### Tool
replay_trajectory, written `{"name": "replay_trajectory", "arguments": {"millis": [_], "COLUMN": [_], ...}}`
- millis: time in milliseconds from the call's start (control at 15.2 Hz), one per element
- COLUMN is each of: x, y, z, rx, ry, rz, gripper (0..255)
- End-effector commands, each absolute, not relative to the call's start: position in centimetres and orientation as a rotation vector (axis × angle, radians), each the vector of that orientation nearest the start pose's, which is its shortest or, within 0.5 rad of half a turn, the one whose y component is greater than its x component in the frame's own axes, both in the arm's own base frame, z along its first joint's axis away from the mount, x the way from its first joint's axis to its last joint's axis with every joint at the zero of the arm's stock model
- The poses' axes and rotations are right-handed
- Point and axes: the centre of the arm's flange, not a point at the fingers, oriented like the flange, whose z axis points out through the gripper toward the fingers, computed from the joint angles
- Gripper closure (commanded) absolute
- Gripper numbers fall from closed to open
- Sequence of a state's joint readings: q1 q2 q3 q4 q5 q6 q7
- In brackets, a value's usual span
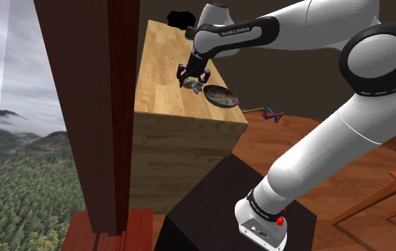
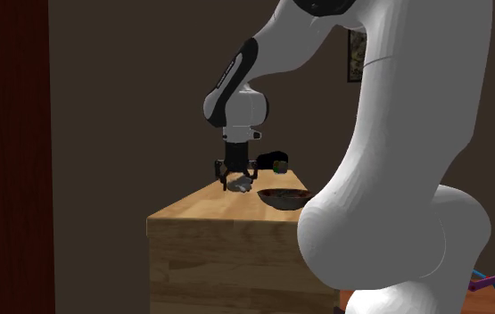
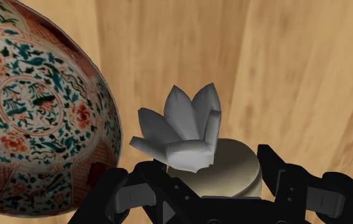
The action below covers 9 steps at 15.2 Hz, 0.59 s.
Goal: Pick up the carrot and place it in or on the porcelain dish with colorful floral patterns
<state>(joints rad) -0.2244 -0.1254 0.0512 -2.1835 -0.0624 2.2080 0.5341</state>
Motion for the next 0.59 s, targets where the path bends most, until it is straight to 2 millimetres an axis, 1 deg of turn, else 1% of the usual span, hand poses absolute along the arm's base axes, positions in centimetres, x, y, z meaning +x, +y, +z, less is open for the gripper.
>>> {"name": "replay_trajectory", "arguments": {"millis": [0,528], "x": [51.6,51.6], "y": [-9.1,-9.1], "z": [46.7,51.0], "rx": [-2.985,-2.985], "ry": [1.046,1.046], "rz": [-0.250,-0.250], "gripper": [255,255]}}
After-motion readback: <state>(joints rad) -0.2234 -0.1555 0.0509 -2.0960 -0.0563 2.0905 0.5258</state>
